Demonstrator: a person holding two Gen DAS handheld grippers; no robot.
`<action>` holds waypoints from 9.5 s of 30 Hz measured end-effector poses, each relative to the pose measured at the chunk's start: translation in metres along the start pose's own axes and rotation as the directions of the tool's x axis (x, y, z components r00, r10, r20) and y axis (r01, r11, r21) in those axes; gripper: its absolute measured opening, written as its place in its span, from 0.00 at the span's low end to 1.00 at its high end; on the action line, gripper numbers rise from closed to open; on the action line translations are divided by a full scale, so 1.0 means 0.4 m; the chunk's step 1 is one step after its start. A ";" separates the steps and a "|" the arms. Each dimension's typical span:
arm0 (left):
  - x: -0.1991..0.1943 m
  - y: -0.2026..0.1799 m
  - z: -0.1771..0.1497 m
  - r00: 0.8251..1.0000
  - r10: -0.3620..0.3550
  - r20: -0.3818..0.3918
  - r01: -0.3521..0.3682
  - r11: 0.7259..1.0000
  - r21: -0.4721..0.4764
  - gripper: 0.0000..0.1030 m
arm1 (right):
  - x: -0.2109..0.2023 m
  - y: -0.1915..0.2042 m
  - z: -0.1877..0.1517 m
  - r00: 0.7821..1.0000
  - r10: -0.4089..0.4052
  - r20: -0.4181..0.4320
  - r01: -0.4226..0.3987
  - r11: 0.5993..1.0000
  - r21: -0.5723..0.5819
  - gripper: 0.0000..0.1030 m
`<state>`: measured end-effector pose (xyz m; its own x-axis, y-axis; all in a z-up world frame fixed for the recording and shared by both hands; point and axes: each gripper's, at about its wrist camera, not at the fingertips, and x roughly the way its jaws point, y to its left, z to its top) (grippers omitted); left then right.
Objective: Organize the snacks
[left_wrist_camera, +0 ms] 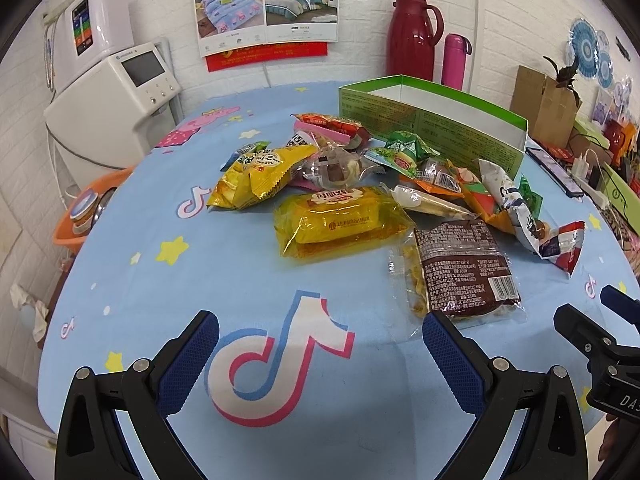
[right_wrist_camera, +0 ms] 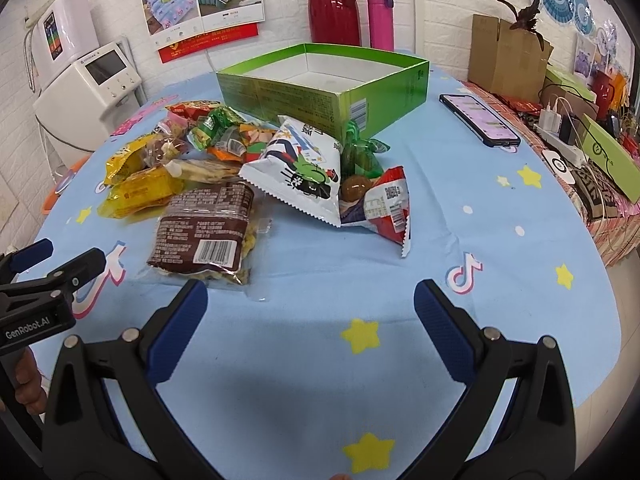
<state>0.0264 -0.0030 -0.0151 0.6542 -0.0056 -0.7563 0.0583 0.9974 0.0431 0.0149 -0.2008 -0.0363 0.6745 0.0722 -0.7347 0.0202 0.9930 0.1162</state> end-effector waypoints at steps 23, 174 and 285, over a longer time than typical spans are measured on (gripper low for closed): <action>0.062 0.007 0.070 0.984 -0.170 -0.053 0.172 0.984 0.051 1.00 | 0.056 -0.033 0.041 0.965 0.263 0.017 -0.263 0.964 0.035 1.00; 0.030 0.009 0.322 0.854 -0.513 0.087 0.505 0.858 0.098 0.35 | 0.022 0.101 0.231 0.827 0.550 0.119 -0.549 0.835 -0.048 0.33; 0.154 -0.345 0.265 0.884 -0.458 -0.089 0.464 0.839 0.283 0.53 | -0.037 -0.238 0.099 0.957 0.242 0.160 -0.258 0.962 0.085 0.32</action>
<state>0.1386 -0.1487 0.0013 0.4843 -0.4556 -0.7469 0.5660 0.8142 -0.1296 0.0324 -0.3000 -0.0101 0.7683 0.2947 -0.5683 -0.0915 0.9292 0.3582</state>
